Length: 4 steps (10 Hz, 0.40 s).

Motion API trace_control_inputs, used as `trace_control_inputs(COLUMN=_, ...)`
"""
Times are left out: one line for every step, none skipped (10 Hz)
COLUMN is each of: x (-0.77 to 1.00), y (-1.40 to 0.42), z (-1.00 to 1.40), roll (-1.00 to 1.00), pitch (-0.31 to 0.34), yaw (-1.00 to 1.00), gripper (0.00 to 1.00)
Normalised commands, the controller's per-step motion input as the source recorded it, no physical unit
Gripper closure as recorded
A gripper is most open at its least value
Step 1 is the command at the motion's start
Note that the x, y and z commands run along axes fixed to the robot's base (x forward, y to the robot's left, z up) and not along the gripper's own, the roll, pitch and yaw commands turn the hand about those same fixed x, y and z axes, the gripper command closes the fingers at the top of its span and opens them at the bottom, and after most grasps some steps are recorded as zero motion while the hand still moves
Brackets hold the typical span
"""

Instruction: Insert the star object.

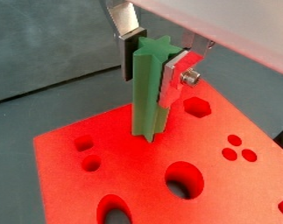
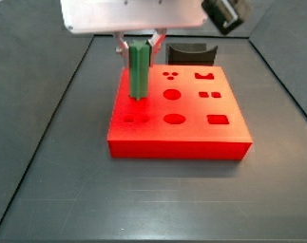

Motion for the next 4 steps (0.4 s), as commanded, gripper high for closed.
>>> trace_control_inputs(x=-0.14, y=-0.08, z=-1.0, roll=0.0, pitch=-0.009, yaw=-0.03, gripper=1.0)
trace_control_inputs(x=-0.1, y=-0.06, z=-1.0, roll=0.01, pitch=-0.003, yaw=-0.03, gripper=1.0)
trace_control_inputs(x=0.03, y=0.07, z=-0.37, roll=-0.03, pitch=0.0, yaw=-0.13, gripper=1.0)
trace_control_inputs(x=0.0, y=0.0, z=0.0, roll=0.0, pitch=0.0, yaw=0.0, gripper=1.0)
